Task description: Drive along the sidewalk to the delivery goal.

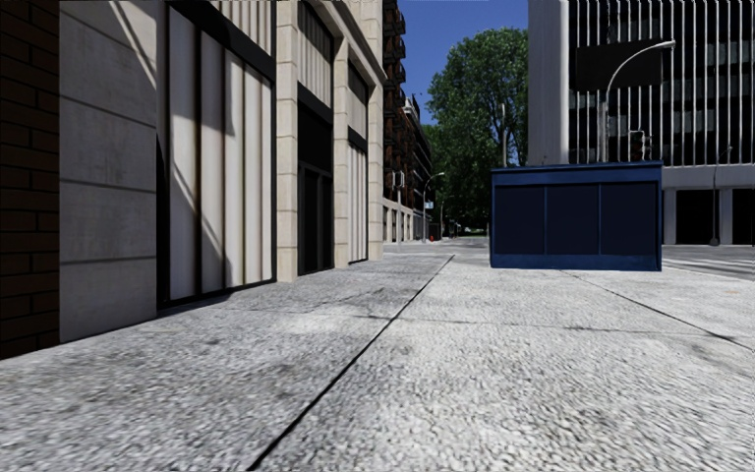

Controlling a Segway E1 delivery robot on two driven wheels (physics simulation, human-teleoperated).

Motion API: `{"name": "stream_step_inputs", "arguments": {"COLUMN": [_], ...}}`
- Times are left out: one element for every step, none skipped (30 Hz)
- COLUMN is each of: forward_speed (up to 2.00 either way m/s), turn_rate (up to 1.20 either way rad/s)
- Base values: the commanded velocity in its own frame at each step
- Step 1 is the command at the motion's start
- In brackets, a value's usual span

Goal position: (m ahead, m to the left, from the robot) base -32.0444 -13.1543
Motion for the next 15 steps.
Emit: {"name": "stream_step_inputs", "arguments": {"forward_speed": [2.00, 2.00, 2.00, 2.00, 2.00, 2.00, 2.00, 2.00, 2.00, 2.00, 2.00, 2.00, 2.00, 2.00, 2.00], "turn_rate": [0.00, 0.00, 0.00, 0.00, 0.00, 0.00, 0.00, 0.00, 0.00, 0.00, 0.00, 0.00, 0.00, 0.00, 0.00]}}
